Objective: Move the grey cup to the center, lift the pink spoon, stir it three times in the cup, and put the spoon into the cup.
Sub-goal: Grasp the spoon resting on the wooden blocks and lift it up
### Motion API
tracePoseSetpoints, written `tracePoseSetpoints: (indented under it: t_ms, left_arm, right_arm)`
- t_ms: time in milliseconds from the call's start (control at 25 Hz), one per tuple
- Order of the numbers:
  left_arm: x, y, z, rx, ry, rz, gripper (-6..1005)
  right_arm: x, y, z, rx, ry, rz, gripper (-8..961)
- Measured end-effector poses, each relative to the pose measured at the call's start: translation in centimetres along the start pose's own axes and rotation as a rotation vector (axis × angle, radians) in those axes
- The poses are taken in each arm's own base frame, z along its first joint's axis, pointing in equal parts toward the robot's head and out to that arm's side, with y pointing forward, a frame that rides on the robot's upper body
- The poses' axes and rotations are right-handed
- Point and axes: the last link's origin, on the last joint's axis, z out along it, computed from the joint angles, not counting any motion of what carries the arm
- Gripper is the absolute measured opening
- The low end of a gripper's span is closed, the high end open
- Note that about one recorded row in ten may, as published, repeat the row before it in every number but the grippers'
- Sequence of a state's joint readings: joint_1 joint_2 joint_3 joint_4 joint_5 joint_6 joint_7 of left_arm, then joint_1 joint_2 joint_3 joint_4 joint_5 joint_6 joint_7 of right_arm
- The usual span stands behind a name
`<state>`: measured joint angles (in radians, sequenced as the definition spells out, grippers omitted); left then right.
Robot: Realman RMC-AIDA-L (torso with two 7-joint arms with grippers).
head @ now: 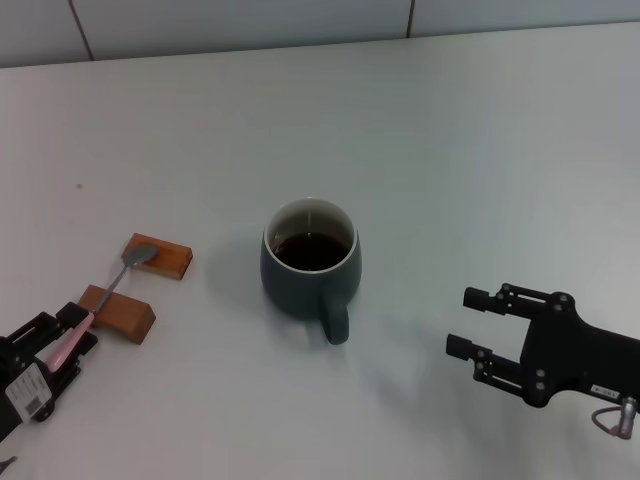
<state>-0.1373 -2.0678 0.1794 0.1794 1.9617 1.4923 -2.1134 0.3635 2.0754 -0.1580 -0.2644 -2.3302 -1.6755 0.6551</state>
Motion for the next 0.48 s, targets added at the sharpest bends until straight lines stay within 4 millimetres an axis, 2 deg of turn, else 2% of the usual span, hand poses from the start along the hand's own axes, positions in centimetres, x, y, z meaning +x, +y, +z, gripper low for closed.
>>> tracePoseSetpoints:
  t_ms: [480]
  left_arm:
    - [0.05,0.07,0.14,-0.001,-0.002,0.020,434]
  right_arm:
    - [-0.16,-0.20,0.16,-0.003,0.000,0.005,586]
